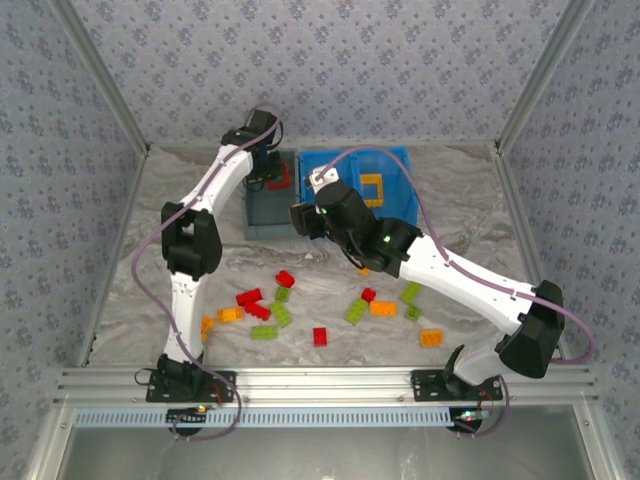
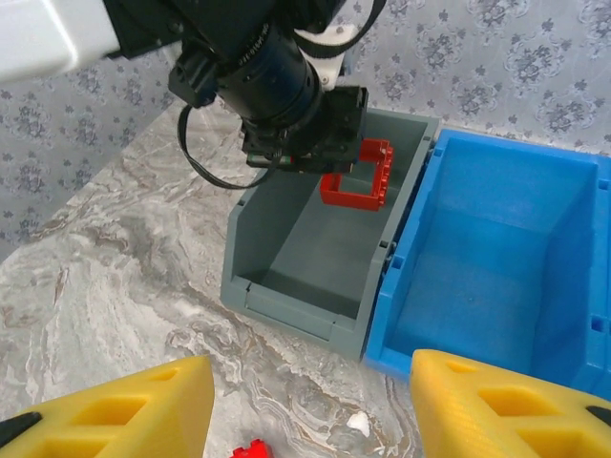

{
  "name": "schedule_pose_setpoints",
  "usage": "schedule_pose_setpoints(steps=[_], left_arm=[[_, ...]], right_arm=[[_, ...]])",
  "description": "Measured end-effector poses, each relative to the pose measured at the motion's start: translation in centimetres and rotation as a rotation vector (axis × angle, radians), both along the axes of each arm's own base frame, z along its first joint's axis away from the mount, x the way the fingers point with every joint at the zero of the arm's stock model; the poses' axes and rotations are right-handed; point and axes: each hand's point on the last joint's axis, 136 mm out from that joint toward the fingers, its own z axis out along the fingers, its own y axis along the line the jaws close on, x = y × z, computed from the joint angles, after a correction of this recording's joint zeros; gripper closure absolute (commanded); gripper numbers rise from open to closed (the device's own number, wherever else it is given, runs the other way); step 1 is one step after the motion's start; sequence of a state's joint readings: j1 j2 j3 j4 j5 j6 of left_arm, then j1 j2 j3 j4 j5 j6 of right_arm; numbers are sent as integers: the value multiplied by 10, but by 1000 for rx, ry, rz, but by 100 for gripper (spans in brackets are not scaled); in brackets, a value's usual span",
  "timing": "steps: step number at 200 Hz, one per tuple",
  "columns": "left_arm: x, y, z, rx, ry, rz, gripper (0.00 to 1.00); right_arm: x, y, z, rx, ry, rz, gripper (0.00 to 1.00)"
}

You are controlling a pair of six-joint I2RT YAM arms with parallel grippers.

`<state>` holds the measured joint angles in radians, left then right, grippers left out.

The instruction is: Sort the legos into containers by color

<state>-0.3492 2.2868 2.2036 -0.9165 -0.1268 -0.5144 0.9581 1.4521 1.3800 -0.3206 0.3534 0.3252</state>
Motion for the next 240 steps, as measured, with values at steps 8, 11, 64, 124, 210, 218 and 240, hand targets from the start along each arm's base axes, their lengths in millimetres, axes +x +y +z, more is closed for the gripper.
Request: schedule_pose_setpoints(steps=[8, 11, 64, 124, 210, 218, 240], left_arm=[[2, -1, -5, 1, 7, -4, 100], [2, -2, -7, 2, 10, -7, 100], [8, -8, -32, -1, 48, -36, 100], [9, -14, -54, -7, 83, -83, 77], [-1, -15, -38, -32, 72, -87, 51], [-6, -14, -26, -33, 58, -84, 49], [-23, -10, 24, -42, -31, -67, 41]], right_arm=[[0, 0, 1, 4, -1, -4, 41], [1, 0, 1, 7, -1, -6, 41], [1, -1, 1, 24, 8, -21, 41], [1, -2, -4, 34, 27, -33, 41], [-10, -58, -18, 32, 113, -197, 40], [-12, -75, -21, 39, 137, -249, 40], [-13, -135, -44, 44, 235, -427, 39]])
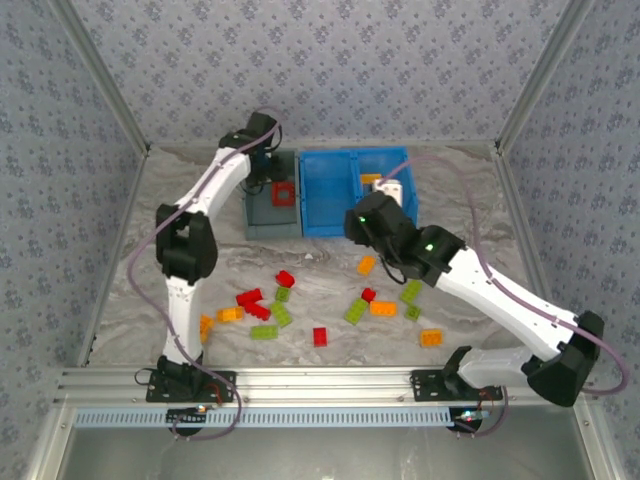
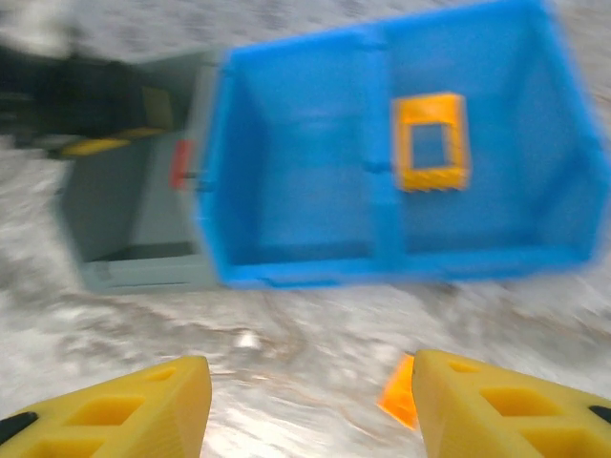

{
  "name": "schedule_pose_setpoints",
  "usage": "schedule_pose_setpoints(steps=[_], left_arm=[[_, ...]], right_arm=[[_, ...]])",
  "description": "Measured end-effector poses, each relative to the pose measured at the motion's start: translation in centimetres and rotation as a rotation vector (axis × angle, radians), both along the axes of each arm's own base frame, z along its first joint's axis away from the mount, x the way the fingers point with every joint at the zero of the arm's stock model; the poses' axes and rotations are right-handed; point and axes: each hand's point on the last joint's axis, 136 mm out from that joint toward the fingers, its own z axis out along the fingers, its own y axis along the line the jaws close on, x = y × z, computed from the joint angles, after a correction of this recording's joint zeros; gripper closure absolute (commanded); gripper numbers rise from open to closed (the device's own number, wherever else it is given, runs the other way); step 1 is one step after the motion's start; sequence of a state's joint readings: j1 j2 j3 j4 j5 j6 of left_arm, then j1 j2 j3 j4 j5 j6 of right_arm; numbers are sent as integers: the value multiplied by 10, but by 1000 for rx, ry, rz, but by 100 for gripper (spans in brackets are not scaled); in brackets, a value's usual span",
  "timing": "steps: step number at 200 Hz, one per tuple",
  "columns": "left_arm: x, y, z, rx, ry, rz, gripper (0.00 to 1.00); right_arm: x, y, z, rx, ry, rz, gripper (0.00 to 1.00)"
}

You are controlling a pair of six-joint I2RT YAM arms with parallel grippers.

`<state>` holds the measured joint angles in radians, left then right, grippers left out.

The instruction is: Sort the legos into containers by color

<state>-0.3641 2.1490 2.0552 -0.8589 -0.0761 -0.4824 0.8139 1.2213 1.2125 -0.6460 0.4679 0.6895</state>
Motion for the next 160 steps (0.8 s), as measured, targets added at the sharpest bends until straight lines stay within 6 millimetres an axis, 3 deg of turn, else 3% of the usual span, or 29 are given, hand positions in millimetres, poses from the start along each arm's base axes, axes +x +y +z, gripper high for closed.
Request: schedule_pose_setpoints(steps=[15, 34, 52, 65, 82, 92, 112, 137, 160], left_arm=[[-20, -2, 44, -26, -93, -1, 36], [-66, -18, 98, -65, -223, -60, 29], [-125, -57, 139, -116, -346, -206, 27], [-175, -90, 152, -166, -397, -348, 25], [-239, -126, 147, -216, -418, -527, 24], [-276, -141, 133, -229, -402, -627, 24], [-329, -157, 100, -212, -353, -750, 24], [-365, -160, 64, -183, -296, -800, 25], [-379, -161, 53, -168, -282, -804, 26]], right_arm=[[-4, -42, -30, -6, 89, -123, 38], [-19, -88, -81, -8, 233, -258, 35], [-36, -112, -123, 10, 362, -338, 34], [-46, -121, -146, 26, 432, -376, 34], [-53, -123, -166, 51, 499, -393, 34], [-53, -121, -177, 66, 526, -394, 34], [-50, -115, -193, 92, 568, -392, 34], [-47, -111, -210, 112, 605, -402, 37], [-50, -111, -225, 119, 631, -414, 38]])
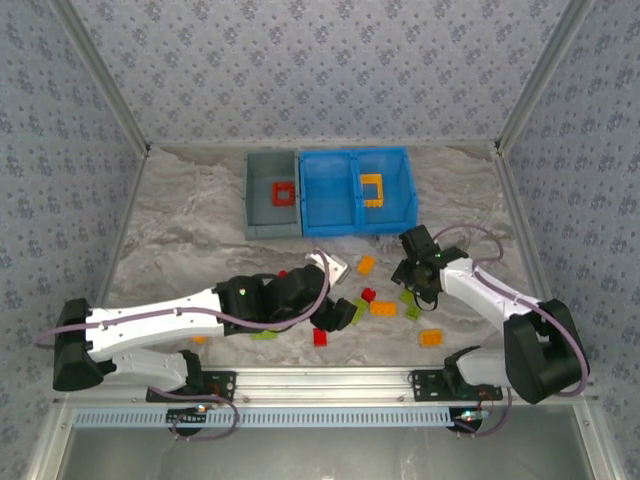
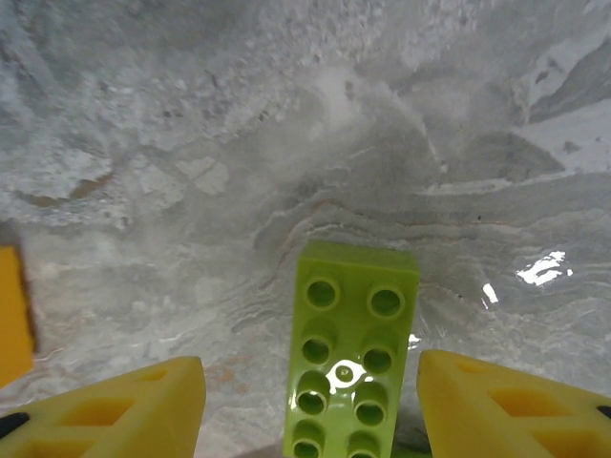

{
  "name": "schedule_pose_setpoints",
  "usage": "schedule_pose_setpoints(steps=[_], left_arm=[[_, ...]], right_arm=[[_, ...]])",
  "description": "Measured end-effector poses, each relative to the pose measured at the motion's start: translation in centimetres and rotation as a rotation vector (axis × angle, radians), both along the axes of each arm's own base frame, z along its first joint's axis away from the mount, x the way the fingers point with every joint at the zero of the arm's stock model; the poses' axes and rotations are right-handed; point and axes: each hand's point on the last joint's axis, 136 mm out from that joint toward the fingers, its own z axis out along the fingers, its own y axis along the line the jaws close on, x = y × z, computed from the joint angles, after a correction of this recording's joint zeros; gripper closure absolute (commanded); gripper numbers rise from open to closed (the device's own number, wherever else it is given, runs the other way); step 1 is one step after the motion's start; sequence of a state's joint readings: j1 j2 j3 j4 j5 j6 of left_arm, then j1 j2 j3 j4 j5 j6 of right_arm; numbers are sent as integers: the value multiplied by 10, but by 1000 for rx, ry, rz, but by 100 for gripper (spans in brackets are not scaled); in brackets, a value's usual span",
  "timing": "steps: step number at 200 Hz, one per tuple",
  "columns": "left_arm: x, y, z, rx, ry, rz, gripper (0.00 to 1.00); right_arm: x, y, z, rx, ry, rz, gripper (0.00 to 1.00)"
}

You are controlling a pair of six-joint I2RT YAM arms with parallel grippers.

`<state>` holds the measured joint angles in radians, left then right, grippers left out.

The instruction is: Sort the legos into containers by color

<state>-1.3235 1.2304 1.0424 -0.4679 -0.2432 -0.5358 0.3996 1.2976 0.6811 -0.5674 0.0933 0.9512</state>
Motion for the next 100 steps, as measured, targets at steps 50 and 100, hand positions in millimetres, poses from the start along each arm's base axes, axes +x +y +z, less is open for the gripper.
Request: schedule_pose_setpoints(steps=[50, 100], left_arm=[[2, 3, 5, -14, -23, 46, 27], [13, 15, 21, -43, -70, 118, 28]], right_arm=[[-4, -4, -14, -5, 26, -23, 54], [5, -2, -10, -38, -21, 12, 77]])
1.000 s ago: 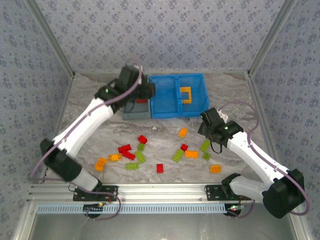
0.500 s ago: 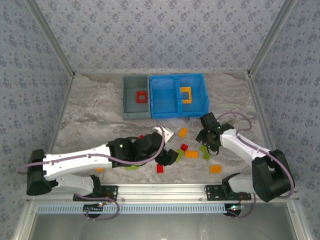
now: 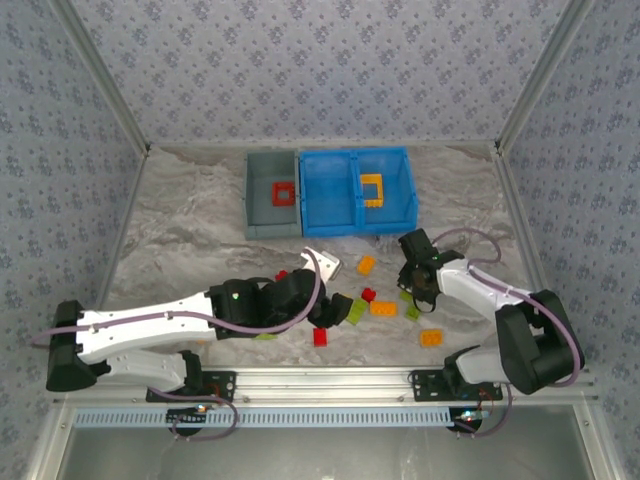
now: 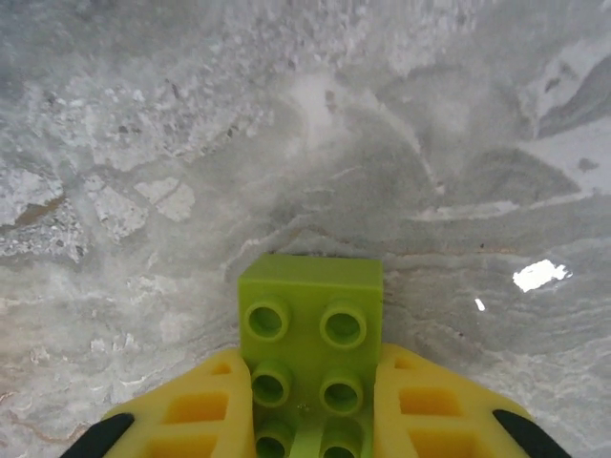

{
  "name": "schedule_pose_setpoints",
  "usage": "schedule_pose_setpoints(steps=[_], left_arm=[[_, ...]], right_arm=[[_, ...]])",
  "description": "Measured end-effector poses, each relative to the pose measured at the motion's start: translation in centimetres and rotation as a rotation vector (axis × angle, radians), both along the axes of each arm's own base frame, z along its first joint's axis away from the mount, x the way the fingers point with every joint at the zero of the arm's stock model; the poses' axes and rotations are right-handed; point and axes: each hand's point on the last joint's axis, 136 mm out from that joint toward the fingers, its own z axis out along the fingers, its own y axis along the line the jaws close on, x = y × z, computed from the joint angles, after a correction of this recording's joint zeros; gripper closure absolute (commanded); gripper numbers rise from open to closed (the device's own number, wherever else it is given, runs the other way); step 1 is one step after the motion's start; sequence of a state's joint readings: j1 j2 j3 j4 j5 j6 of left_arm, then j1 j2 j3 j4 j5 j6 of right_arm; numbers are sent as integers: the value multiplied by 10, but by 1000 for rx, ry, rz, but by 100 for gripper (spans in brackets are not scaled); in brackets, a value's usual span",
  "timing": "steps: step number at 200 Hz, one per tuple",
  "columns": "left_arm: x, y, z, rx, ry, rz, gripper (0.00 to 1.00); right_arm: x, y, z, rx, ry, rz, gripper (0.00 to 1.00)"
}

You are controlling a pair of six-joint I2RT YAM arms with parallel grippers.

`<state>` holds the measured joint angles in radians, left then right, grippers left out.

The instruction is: Sort the legos into containers by color

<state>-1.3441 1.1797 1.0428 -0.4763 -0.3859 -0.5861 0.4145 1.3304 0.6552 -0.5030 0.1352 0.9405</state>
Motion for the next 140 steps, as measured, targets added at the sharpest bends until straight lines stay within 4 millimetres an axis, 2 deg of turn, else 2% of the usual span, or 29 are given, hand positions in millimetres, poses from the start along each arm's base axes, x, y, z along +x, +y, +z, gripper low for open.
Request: schedule_pose_setpoints(steps=[19, 53, 67, 92, 116, 140], left_arm=[[6, 12, 9, -9, -30, 53, 28], [18, 43, 30, -36, -88, 174, 29], [23, 58, 34, -35, -107, 237, 28], [30, 86, 35, -12, -122, 344, 28], [30, 104, 33, -4, -111, 407, 29], [29, 120, 31, -19, -97, 454, 29]], right_arm=[[7, 19, 25, -69, -73, 117, 76], [50, 100, 113, -56, -318, 350, 76], [72, 125, 133, -49, -369, 393, 76], [113, 159, 134, -71, -371, 435, 78], [150, 182, 113, -94, -333, 478, 78], [180, 193, 96, -109, -291, 491, 78]])
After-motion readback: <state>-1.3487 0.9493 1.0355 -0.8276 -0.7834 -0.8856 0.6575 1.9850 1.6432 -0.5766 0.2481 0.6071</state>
